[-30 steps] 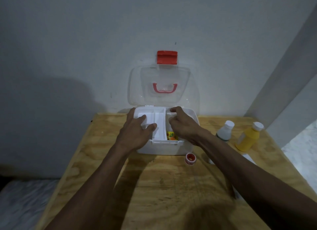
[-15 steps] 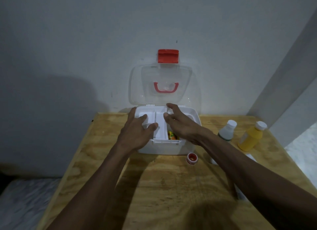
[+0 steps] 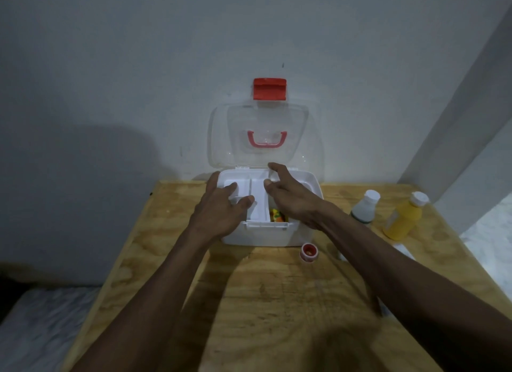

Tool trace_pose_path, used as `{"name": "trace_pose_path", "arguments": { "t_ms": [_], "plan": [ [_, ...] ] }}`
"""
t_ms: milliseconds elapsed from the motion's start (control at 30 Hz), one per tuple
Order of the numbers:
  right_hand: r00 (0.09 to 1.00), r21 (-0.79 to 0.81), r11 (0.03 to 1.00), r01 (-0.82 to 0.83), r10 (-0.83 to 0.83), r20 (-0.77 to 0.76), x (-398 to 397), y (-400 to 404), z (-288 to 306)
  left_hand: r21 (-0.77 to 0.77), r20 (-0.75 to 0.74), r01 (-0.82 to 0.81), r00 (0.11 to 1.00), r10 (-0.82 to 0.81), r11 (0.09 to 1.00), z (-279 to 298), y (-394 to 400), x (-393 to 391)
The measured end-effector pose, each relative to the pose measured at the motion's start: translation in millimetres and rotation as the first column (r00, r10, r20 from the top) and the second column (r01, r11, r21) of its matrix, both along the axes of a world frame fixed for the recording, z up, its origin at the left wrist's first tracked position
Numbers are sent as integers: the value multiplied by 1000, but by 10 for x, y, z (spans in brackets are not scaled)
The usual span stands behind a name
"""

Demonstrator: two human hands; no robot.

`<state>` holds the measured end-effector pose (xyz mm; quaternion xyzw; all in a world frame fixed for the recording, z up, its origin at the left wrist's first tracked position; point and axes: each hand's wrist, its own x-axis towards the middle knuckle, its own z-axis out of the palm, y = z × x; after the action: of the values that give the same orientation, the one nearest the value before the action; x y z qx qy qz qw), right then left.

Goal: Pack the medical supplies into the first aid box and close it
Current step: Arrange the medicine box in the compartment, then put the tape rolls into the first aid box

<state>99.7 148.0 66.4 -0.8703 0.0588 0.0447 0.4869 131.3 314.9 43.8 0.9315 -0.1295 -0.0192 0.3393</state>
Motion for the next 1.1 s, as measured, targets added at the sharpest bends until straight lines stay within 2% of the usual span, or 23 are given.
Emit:
{"name": "trace_pose_path", "arguments": {
  "t_ms": [100, 200, 333, 467, 567, 600, 667, 733, 767, 833, 967, 1100],
  "plan": [
    [1000, -36, 999, -2, 3, 26, -40, 9, 51, 16, 3, 15, 1000, -15, 1000, 25, -3, -2],
    [989, -76, 996, 44, -33, 143, -153, -14, 149, 33, 2, 21, 1000, -21, 999, 39, 3, -4],
    [957, -19, 993, 119, -110, 268, -422, -163, 285, 16, -9, 21, 1000, -21, 1000, 16, 16, 20],
    [929, 48, 982, 185, -191, 318, -773, -424, 256, -1, -36, 2, 999, -2, 1000, -45, 30, 93],
    [894, 98, 963, 251, -270, 358, -1054, -609, 175, 6, 3, -36, 999, 36, 999, -46, 31, 62],
    [872, 104, 952, 289, -307, 381, -1149, -659, 135, 36, 64, -71, 996, 68, 997, -32, 33, 18],
    [815, 100, 921, 376, -380, 438, -1316, -736, 19, 50, 295, -160, 945, 138, 986, 1, 28, -125],
    [746, 28, 870, 493, -439, 500, -1437, -800, -149, -67, 539, -193, 819, 198, 979, 26, -30, -350],
    [721, -11, 839, 543, -460, 519, -1469, -834, -255, -152, 613, -180, 754, 236, 972, 29, -85, -491],
    [706, -75, 796, 601, -484, 518, -1488, -865, -436, -285, 651, -112, 706, 278, 952, -13, -219, -791],
    [730, -307, 673, 673, -538, 421, -1423, -818, -608, -317, 525, 47, 840, 134, 947, -301, -520, -1236],
    [759, -435, 623, 650, -556, 337, -1343, -751, -624, -203, 333, 28, 942, 42, 979, -579, -748, -1329]
  ]
}}
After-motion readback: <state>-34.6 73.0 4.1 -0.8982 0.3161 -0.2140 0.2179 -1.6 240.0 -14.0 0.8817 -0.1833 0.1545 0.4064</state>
